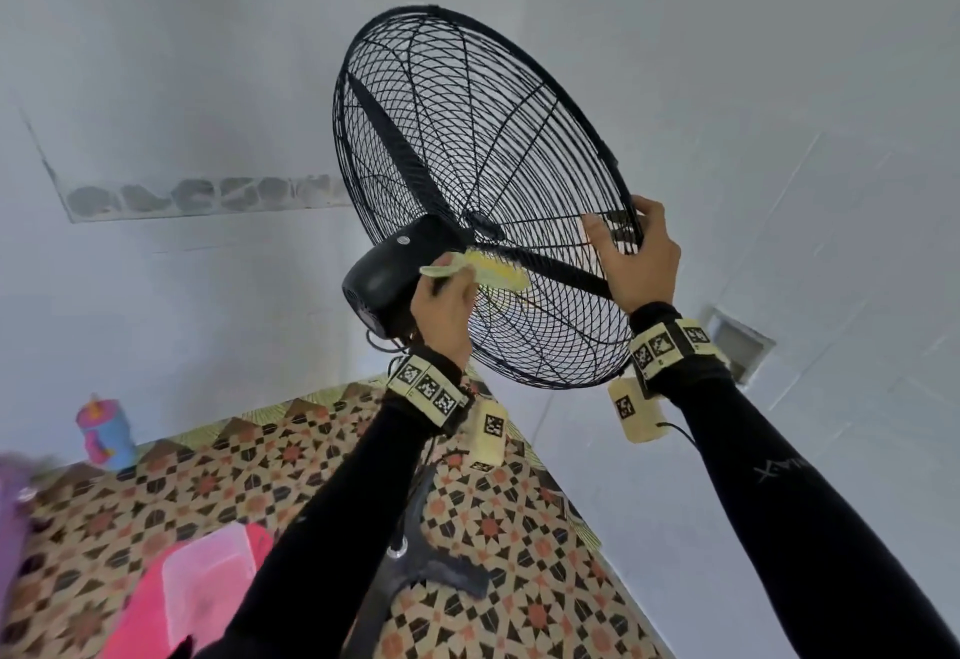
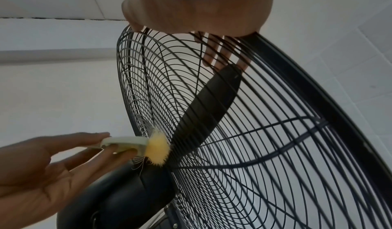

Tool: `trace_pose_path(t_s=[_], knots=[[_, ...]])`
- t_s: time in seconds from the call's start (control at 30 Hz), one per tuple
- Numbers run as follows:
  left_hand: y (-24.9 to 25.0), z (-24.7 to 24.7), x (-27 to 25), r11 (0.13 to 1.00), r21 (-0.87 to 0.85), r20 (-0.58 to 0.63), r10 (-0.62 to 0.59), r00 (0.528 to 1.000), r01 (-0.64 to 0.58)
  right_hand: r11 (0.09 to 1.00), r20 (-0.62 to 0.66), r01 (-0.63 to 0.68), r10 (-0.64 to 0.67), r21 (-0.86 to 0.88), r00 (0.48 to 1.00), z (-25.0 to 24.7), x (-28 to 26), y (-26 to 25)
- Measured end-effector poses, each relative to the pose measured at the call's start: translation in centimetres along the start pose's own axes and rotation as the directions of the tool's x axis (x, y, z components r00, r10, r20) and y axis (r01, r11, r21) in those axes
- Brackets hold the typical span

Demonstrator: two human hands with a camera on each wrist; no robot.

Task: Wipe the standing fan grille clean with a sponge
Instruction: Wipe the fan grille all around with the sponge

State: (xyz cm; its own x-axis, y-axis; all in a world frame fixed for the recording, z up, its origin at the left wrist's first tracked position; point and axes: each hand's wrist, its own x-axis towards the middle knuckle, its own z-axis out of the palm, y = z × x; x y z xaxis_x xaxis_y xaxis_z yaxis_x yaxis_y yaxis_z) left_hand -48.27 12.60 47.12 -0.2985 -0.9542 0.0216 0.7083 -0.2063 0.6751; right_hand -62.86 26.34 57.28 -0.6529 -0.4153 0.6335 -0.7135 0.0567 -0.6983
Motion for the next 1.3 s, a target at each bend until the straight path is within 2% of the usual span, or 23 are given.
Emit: trace_pose_path(t_s=[0.07, 0.17, 0.27, 0.4, 0.47, 0.63, 0.73, 0.8, 0.97, 1.1, 1.2, 1.3], knots=[[-0.6, 0.3, 0.1, 0.995, 0.103, 0.028, 0.012, 1.0, -0.015, 1.0, 0.009, -0.002, 0.003, -0.005, 1.0, -0.1, 0.0, -0.1], [-1.0, 0.1, 1.0, 0.961, 0.273, 0.07, -0.06, 0.996, 0.039, 1.0, 0.076, -0.014, 0.015, -0.013, 0.997, -0.4, 0.5, -0.5], [-0.7, -0.5, 1.7, 0.96, 0.278, 0.065, -0.063, 0.996, 0.043, 0.998, 0.162, 0.002, 0.007, -0.057, 0.987, -0.5, 2.0, -2.4], [0.5, 0.8, 2.1, 0.959, 0.276, 0.046, -0.081, 0.996, 0.065, 0.995, 0.213, 0.04, -0.02, -0.09, 0.977, 0.4, 4.6, -5.8], [1.9, 1.8, 2.3, 0.965, 0.237, 0.022, -0.118, 0.993, 0.11, 0.993, 0.195, 0.046, -0.024, -0.111, 0.981, 1.1, 5.1, -6.5], [4.3, 1.0, 3.4, 0.986, 0.112, -0.01, -0.122, 0.993, 0.122, 0.987, 0.082, 0.049, -0.036, -0.156, 0.996, 1.7, 4.0, -6.2], [3.6, 1.4, 3.1, 0.95, 0.287, -0.019, -0.125, 0.992, 0.125, 0.989, 0.071, 0.04, -0.03, -0.144, 0.997, 1.6, 3.8, -6.1], [4.0, 2.4, 2.6, 0.938, 0.322, -0.018, -0.129, 0.991, 0.128, 0.99, 0.072, 0.033, -0.023, -0.135, 0.997, 1.5, 3.6, -6.1], [4.4, 0.6, 2.1, 0.98, 0.081, 0.039, -0.184, 0.982, 0.181, 0.99, 0.059, 0.037, -0.029, -0.136, 0.998, 1.6, 3.5, -6.0], [0.2, -1.0, 1.0, 0.945, 0.243, 0.005, -0.226, 0.974, 0.218, 0.988, 0.051, 0.043, -0.036, -0.147, 0.998, 1.7, 3.3, -6.1], [-0.3, 0.5, 1.0, 0.954, 0.238, 0.017, -0.193, 0.981, 0.184, 0.989, 0.057, 0.041, -0.033, -0.14, 0.998, 1.3, 3.5, -5.9], [2.5, 1.6, 1.6, 0.975, 0.202, 0.061, -0.106, 0.993, 0.092, 0.99, 0.051, 0.041, -0.035, -0.136, 0.998, 1.3, 3.4, -5.7]])
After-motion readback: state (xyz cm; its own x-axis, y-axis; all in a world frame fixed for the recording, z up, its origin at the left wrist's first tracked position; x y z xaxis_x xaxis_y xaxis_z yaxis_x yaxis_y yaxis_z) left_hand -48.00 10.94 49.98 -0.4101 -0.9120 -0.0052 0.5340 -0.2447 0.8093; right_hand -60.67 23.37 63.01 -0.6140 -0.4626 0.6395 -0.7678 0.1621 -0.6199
